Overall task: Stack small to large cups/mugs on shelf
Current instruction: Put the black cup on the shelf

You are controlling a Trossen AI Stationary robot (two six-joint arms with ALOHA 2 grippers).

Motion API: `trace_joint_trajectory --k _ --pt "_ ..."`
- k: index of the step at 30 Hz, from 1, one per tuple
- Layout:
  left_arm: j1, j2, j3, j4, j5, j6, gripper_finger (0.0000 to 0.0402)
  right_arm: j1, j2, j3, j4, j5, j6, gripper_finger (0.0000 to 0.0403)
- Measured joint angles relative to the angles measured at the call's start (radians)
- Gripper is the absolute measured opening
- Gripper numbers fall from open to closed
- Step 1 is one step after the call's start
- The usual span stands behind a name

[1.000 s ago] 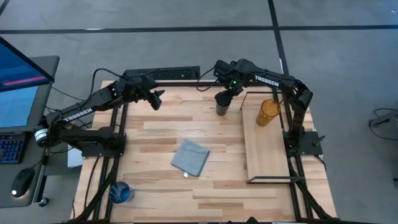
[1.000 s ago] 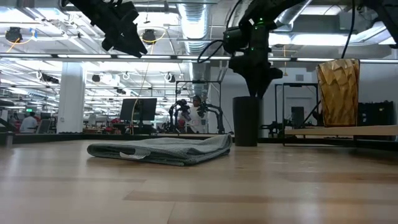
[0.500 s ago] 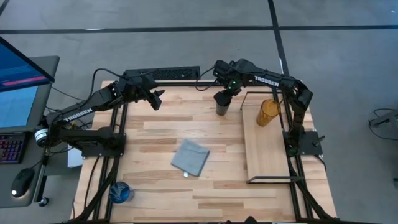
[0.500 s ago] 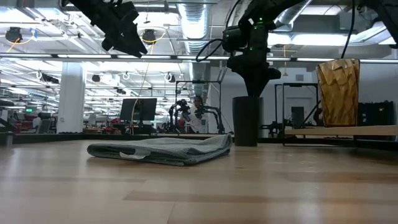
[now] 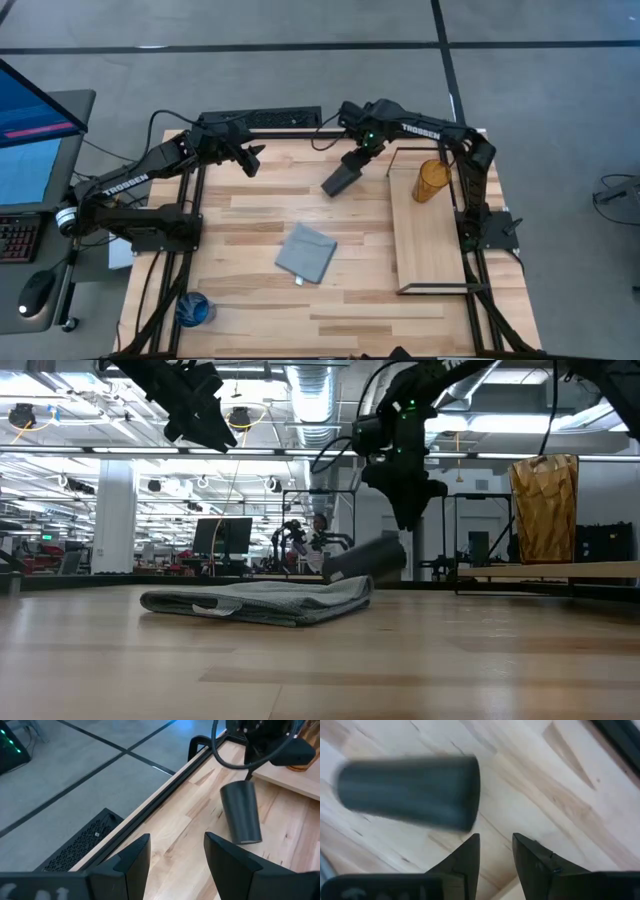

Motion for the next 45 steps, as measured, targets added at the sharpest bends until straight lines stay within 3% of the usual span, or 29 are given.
trace_joint_trajectory --k 27,45 --pt "0.000 0.011 0.000 0.002 -0.002 -0.028 0.0178 0.044 -0.007 0.002 0.003 -0.026 -0.013 0.0133" --pt "0.000 0.318 0.000 0.087 -0.005 -0.073 0.0178 0.044 -0.007 0.002 0.011 -0.024 -0.017 0.0134"
